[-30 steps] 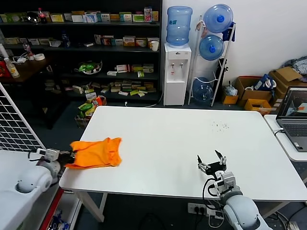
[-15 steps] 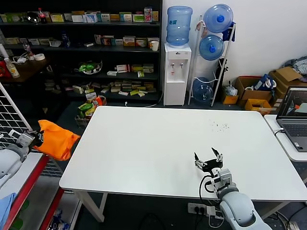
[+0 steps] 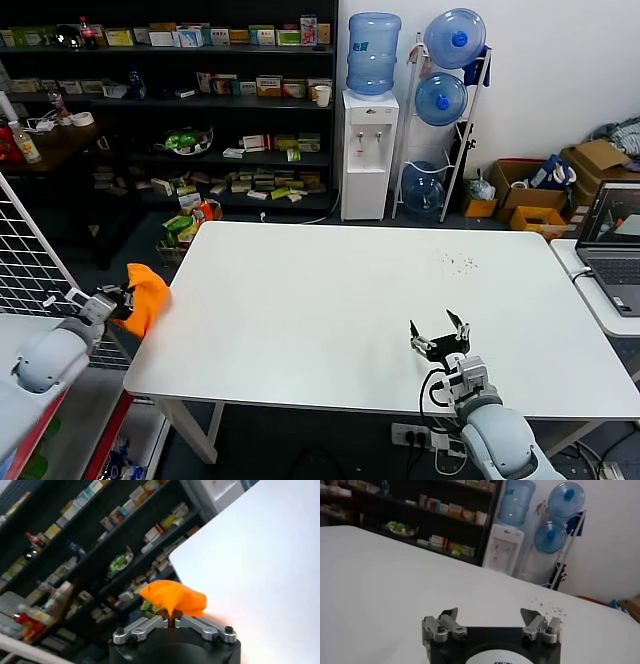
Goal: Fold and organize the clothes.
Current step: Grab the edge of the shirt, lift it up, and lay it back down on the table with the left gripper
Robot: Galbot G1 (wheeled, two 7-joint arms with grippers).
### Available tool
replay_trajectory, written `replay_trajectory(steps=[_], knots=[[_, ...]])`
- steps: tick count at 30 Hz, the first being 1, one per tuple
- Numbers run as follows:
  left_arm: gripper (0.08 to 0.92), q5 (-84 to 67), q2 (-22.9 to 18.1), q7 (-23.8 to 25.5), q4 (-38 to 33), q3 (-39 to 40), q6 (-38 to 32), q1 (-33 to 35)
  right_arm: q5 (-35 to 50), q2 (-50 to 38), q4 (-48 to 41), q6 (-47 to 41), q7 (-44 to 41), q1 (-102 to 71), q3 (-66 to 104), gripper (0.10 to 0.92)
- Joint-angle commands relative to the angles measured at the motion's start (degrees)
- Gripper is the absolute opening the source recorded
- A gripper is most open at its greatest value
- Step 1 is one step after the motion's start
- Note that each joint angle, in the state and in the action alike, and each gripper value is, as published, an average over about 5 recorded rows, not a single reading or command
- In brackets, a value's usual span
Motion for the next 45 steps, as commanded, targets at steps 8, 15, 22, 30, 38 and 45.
replay_trajectory(steps=[8,15,22,30,38,45], knots=[[0.126,-23.48,-14.52,-11.05,-17.39,3.21,9.03,4.71,-1.66,0.45,0.19,1.16,-0.17,-3.15,1.99,0.823],[0.126,-20.66,-31.09,-15.22,-10.78,8.29,7.44,2.59,-1.78,-0.92,0.7,2.64,-1.59,-4.52,2.83,0.823],[0.126,-15.28,-46.06,-17.56,-4.33,12.83,3.93,1.09,-0.42,-2.57,1.68,7.37,-7.93,-7.01,4.56,0.823],[0.126,-9.54,-61.27,-18.71,3.98,14.22,-0.79,-1.89,2.07,-2.86,0.07,9.04,-8.03,-6.88,7.99,0.823],[0.126,-8.59,-64.5,-20.47,11.57,12.9,-11.67,-4.13,2.36,-2.56,-1.02,8.56,-7.38,-6.99,9.62,0.823],[0.178,-12.64,-64.5,-17.37,14.74,11.87,-24.65,-4.43,1.97,-1.87,-1.59,8.12,-7.02,-6.16,9.08,0.823]])
